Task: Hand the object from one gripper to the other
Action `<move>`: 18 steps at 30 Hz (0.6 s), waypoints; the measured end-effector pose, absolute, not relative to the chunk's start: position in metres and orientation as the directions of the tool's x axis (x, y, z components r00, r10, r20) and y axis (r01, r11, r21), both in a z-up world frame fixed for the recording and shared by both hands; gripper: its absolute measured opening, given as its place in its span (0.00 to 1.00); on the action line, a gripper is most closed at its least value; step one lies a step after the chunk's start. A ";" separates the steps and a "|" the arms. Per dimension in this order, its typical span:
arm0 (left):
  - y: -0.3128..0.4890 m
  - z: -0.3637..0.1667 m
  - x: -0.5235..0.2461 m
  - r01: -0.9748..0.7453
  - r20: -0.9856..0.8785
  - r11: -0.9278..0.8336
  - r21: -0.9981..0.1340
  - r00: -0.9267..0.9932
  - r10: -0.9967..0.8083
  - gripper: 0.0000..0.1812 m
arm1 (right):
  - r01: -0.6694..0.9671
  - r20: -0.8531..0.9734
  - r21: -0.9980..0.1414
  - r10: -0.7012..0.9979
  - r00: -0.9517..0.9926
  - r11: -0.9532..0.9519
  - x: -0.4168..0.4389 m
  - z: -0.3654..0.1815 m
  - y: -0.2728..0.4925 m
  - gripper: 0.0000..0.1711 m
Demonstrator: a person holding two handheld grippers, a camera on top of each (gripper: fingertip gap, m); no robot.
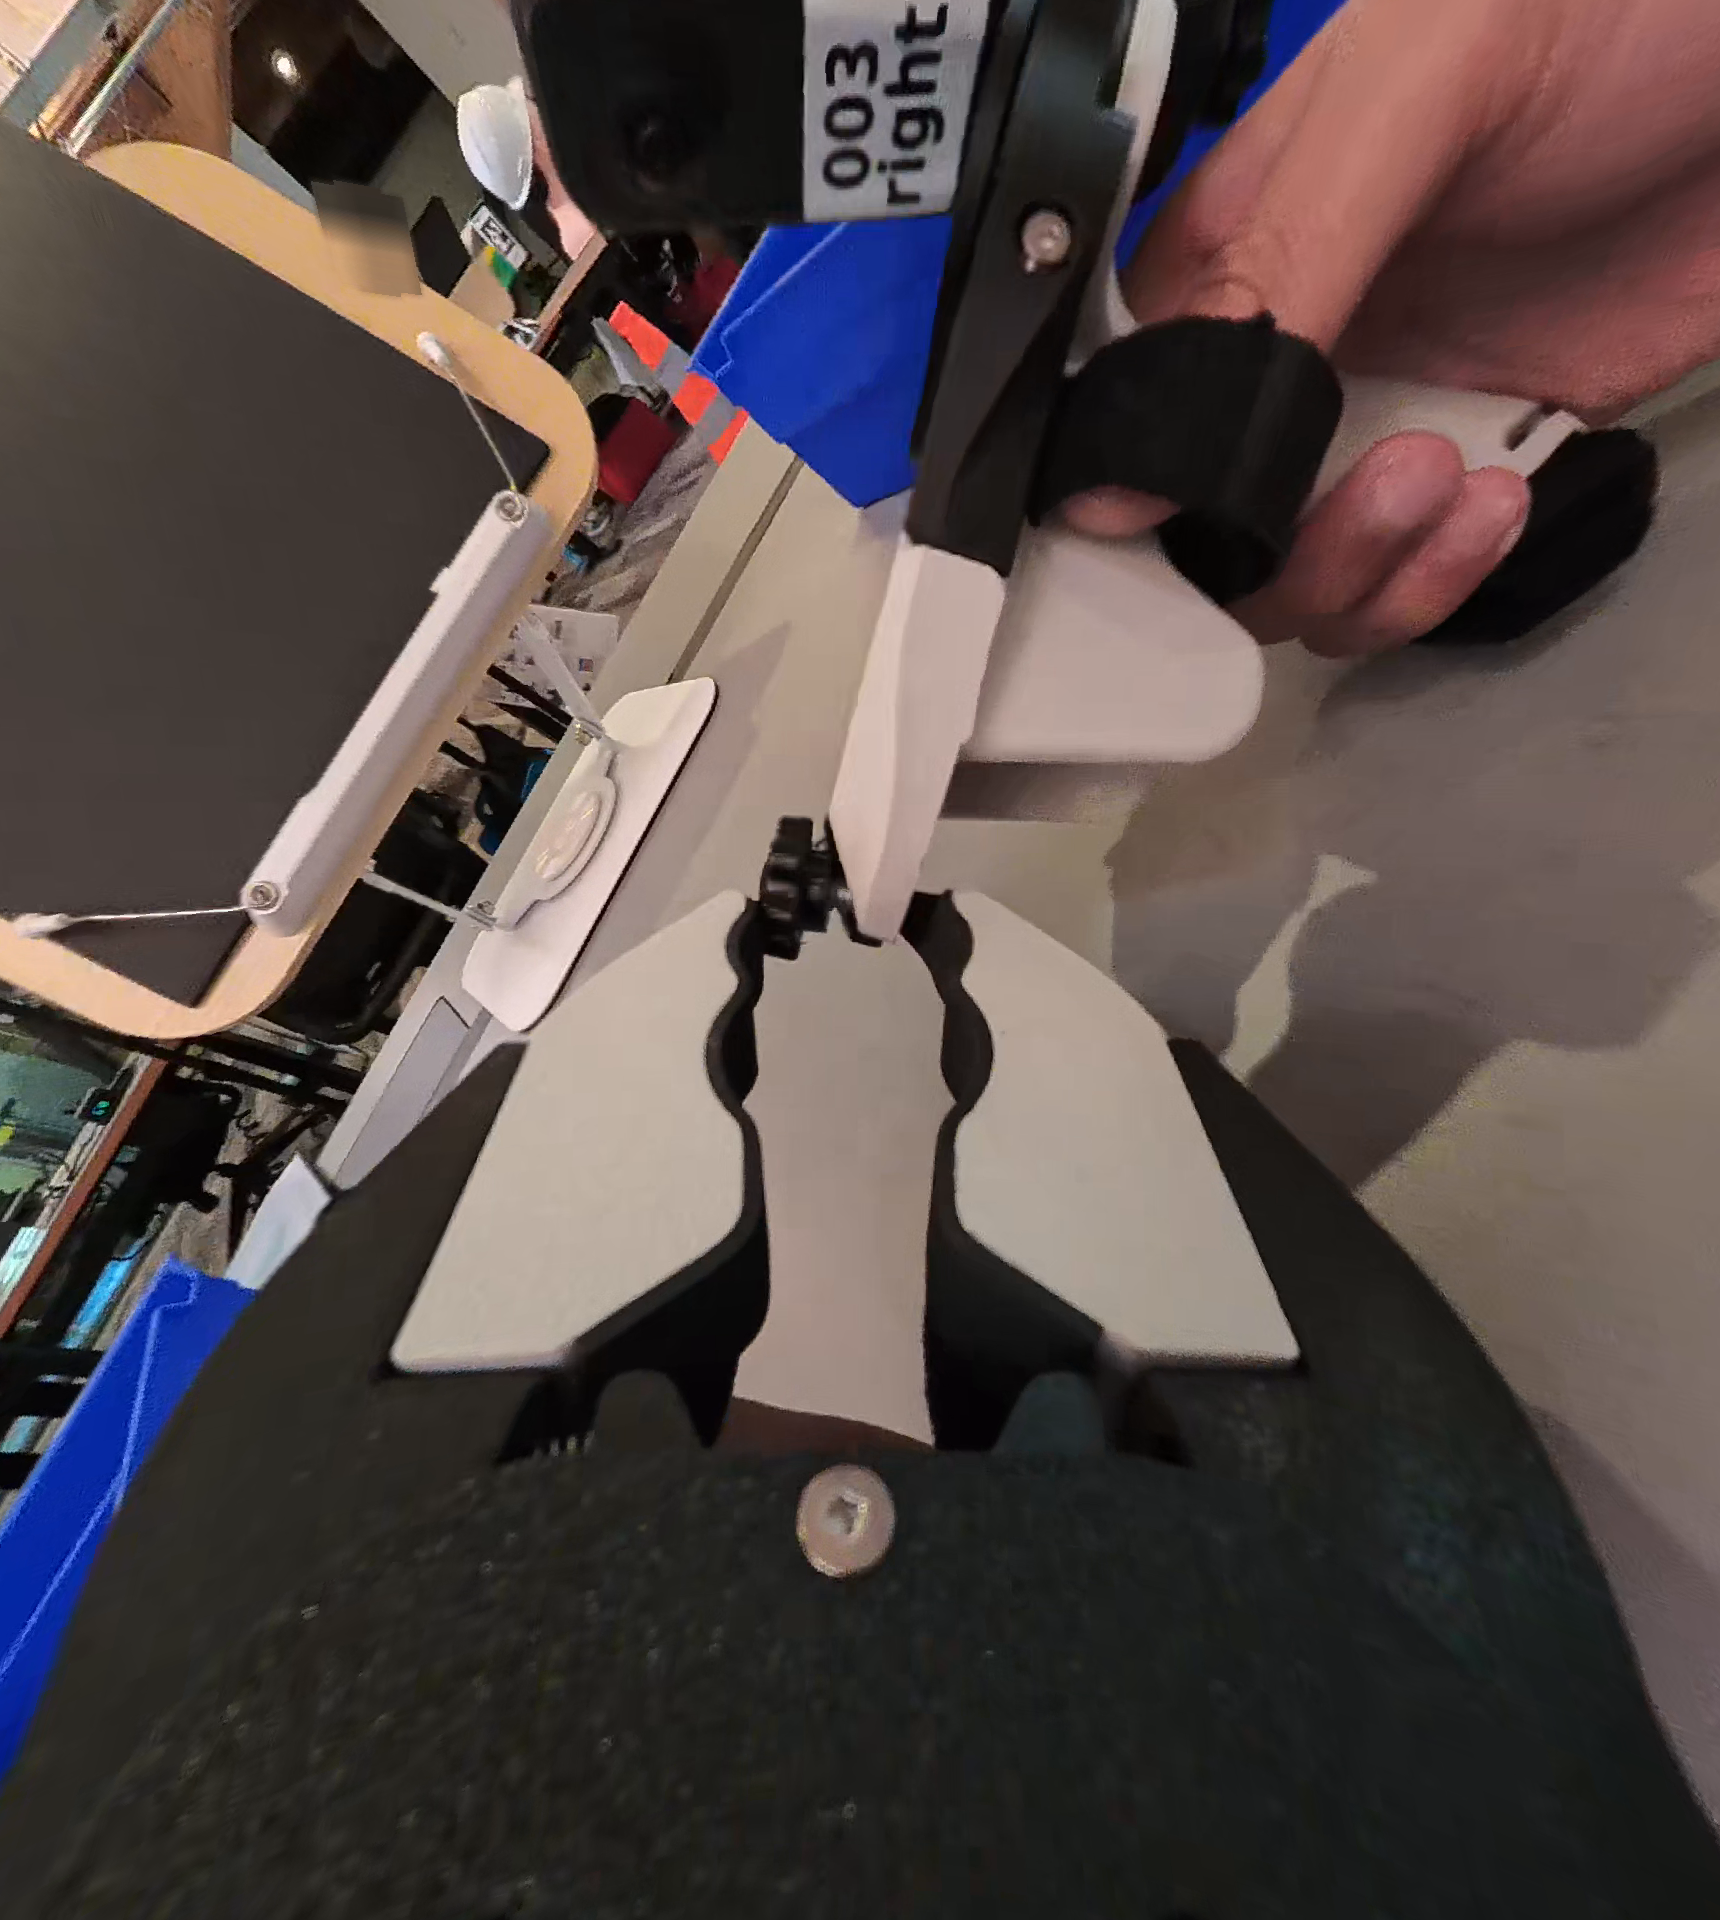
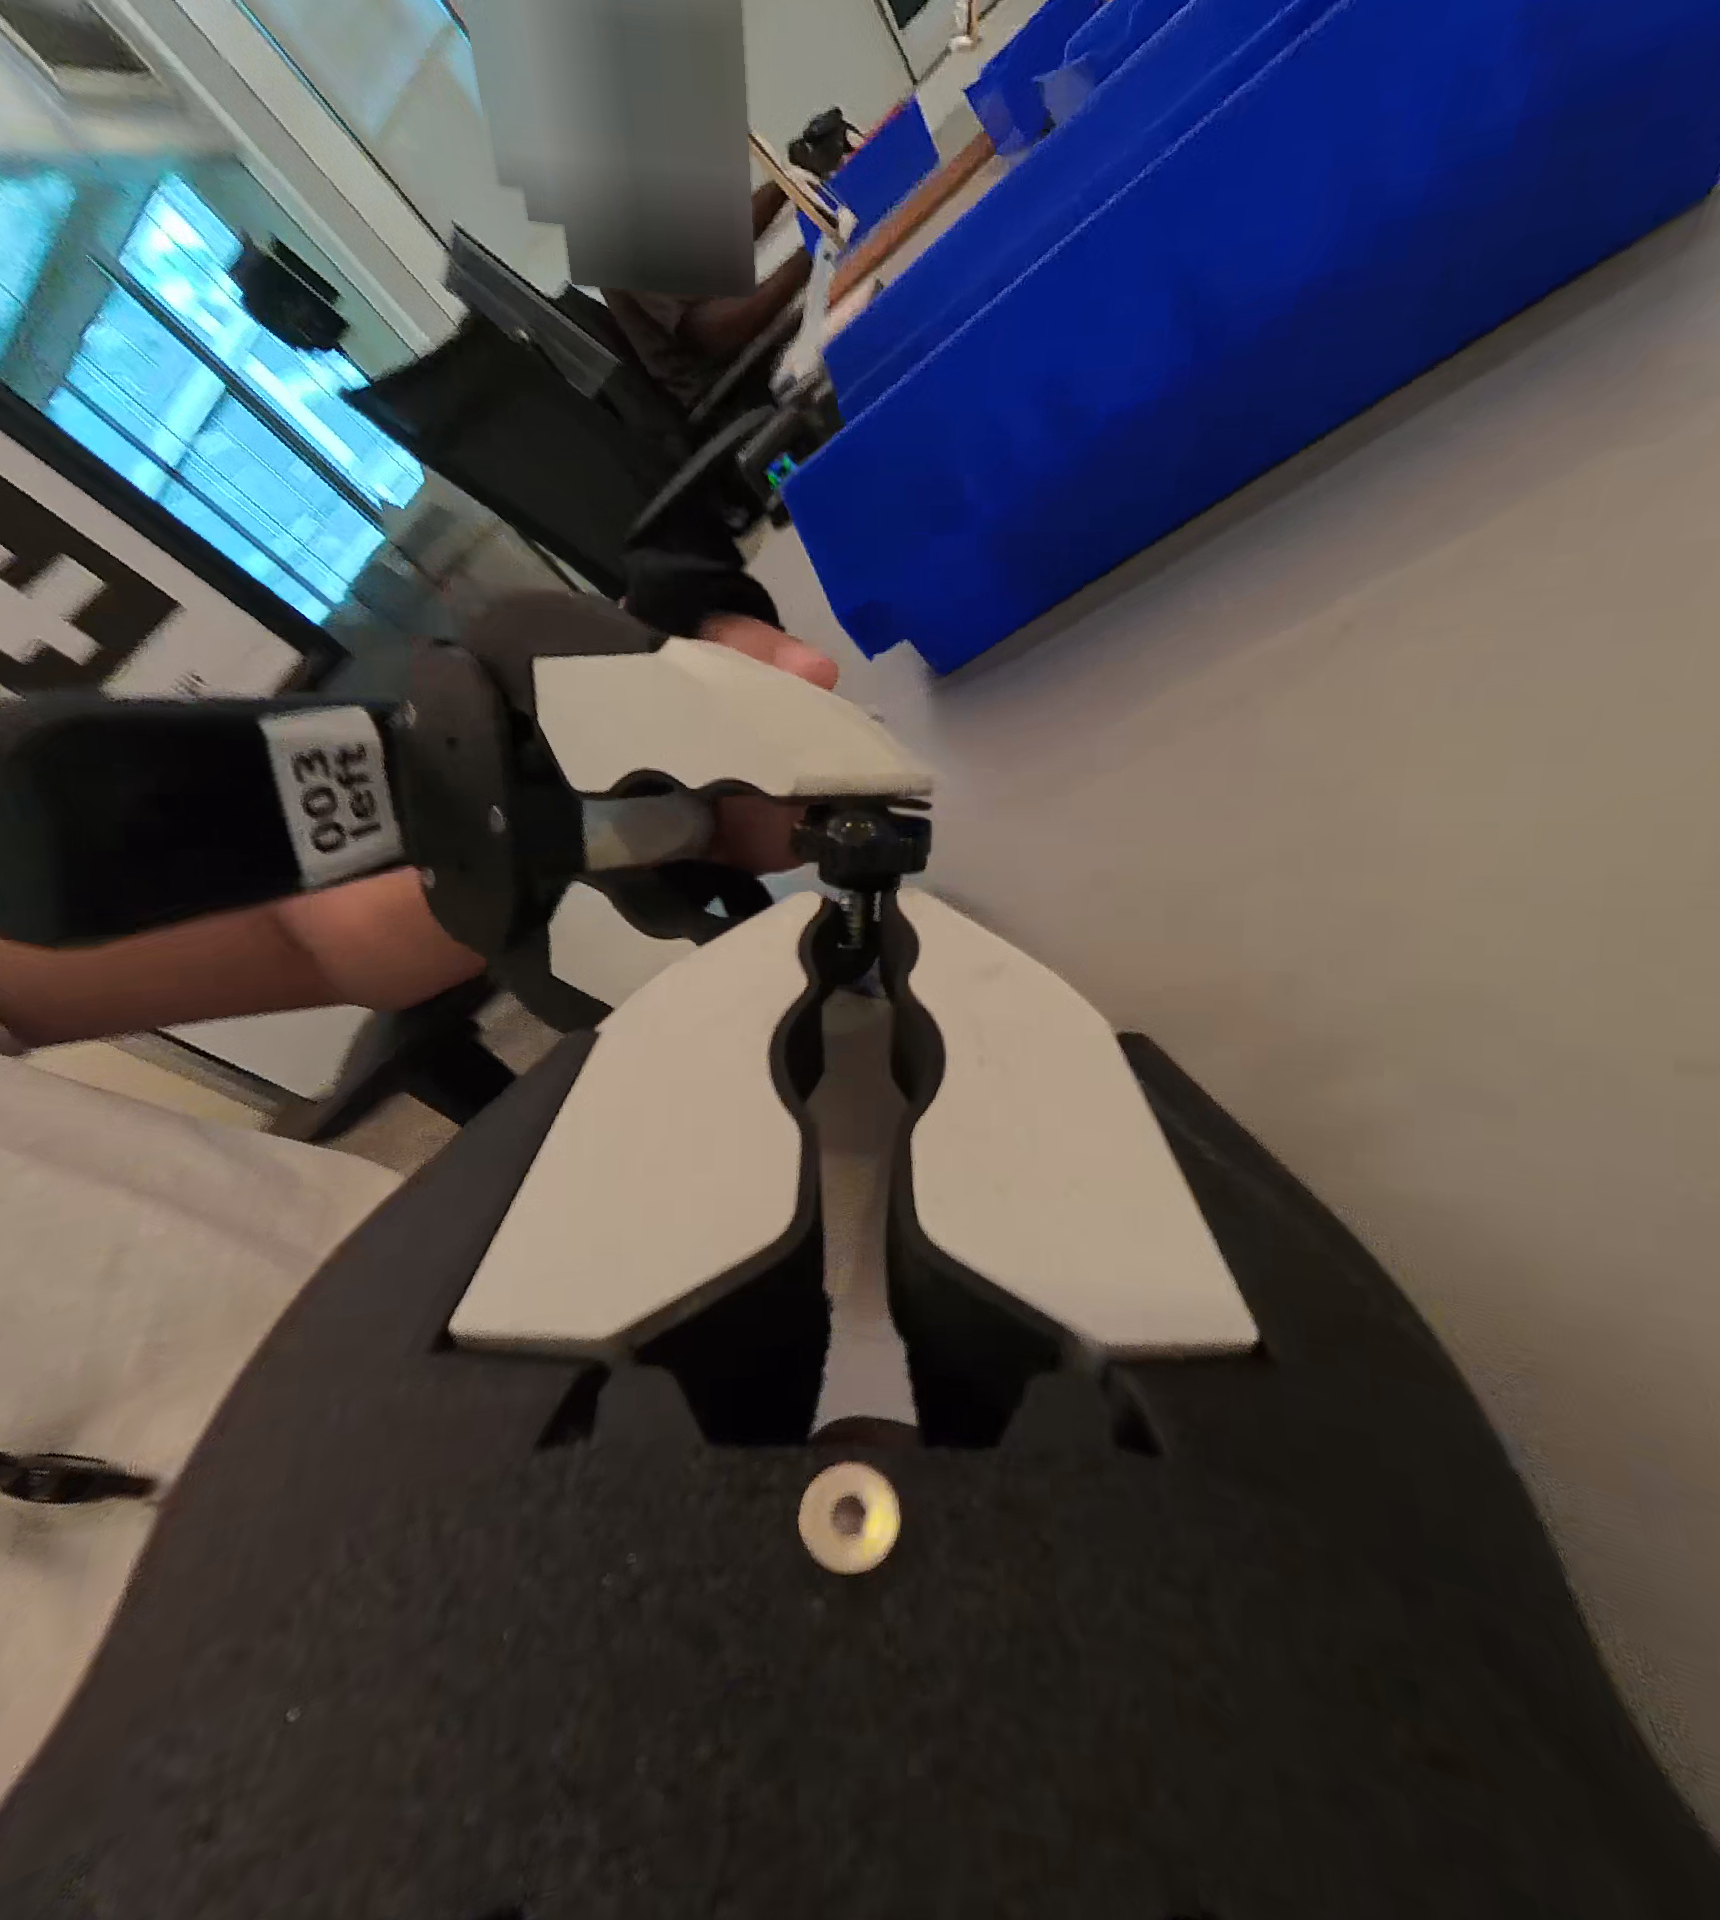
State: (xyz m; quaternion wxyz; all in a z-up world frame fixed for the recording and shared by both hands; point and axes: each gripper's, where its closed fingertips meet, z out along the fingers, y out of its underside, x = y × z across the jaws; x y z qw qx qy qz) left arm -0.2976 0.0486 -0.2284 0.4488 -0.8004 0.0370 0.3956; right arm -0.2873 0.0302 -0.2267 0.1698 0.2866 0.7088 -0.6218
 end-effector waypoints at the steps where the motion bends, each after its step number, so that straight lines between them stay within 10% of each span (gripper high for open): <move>1: 0.049 -0.228 -0.299 -0.416 -0.675 -0.601 -0.683 0.673 0.301 0.17 | 0.644 -0.630 -0.764 0.175 -0.757 0.036 -0.288 -0.226 0.031 0.04; 10: 0.049 -0.224 -0.298 -0.438 -0.710 -0.613 -0.658 0.632 0.310 0.21 | 0.758 -0.783 -0.616 0.063 -0.619 -0.216 -0.311 -0.206 0.052 0.03; 18: 0.047 -0.211 -0.304 -0.243 -0.463 -0.471 -0.848 0.772 0.435 0.19 | 0.374 -0.300 -0.925 0.469 -0.831 0.071 -0.321 -0.219 0.070 0.03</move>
